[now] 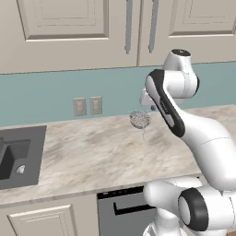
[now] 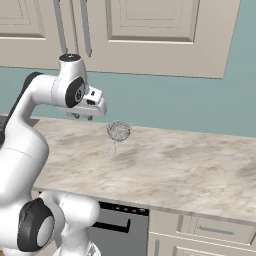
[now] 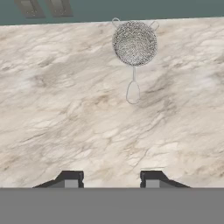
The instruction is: Pick the bar soap and soap dispenser from the cabinet and place them on the counter.
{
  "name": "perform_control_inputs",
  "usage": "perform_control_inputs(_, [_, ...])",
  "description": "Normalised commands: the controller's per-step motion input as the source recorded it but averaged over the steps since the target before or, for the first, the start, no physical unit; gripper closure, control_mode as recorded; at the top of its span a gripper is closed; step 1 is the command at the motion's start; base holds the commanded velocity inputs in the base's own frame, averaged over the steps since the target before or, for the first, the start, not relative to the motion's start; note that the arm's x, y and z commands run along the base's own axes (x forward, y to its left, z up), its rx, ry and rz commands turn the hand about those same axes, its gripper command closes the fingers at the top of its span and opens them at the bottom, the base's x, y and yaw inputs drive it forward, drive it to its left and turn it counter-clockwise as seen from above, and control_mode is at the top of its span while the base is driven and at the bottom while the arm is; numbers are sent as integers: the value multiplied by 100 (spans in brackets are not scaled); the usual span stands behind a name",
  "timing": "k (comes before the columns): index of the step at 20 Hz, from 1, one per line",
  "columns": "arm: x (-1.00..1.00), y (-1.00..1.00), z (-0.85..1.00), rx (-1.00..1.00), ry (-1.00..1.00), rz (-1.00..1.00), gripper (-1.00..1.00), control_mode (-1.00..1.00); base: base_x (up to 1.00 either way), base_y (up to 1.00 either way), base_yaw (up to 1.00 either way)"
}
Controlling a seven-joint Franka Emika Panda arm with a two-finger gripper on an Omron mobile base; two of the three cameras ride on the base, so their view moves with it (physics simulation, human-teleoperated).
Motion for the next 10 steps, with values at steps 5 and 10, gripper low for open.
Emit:
perform_control_inputs(5, [0, -1, -1, 0, 0, 0, -100, -100, 0, 0, 0])
perform_control_inputs(10, [0, 0, 0, 0, 0, 0, -100, -100, 0, 0, 0])
